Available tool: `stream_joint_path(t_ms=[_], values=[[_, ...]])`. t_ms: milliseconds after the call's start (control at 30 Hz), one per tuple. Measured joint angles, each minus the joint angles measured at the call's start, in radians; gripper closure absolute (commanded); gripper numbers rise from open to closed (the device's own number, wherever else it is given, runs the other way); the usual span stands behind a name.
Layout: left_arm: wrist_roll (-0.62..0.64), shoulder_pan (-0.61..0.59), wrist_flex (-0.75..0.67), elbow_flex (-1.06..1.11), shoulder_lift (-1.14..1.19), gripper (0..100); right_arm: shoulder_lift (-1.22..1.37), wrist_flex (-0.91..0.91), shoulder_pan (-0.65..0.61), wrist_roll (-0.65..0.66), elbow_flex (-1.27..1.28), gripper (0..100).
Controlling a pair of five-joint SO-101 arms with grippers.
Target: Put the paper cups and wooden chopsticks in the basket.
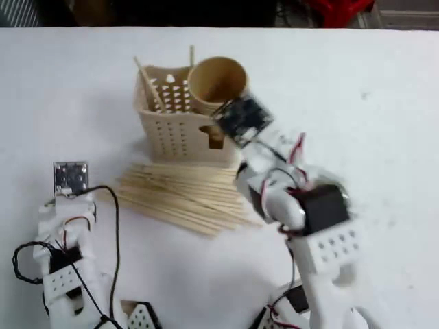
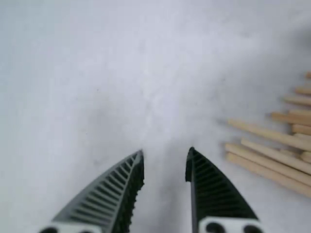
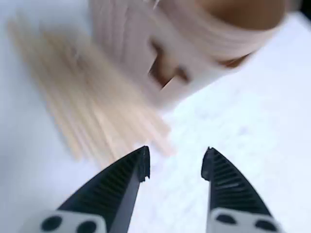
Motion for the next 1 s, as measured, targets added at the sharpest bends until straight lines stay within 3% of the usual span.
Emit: stream_joint_path(t_ms=[133,367,800,1000], values=[[0.000,0.000,0.000,0.000,0.000,85,0.006,-0.018,-0.040,0.097,0.158,83.0],[0.000,0.000,0.000,0.000,0.000,85,0.046,-0.158,-0.181,0.110,0.354,83.2],[0.000,0.000,0.000,0.000,0.000,85,0.505,-0.341,-0.215,0.063,0.207,83.2],[0.000,0.000,0.000,0.000,0.000,85,0.563,-0.377,-0.215,0.012,0.183,83.2]])
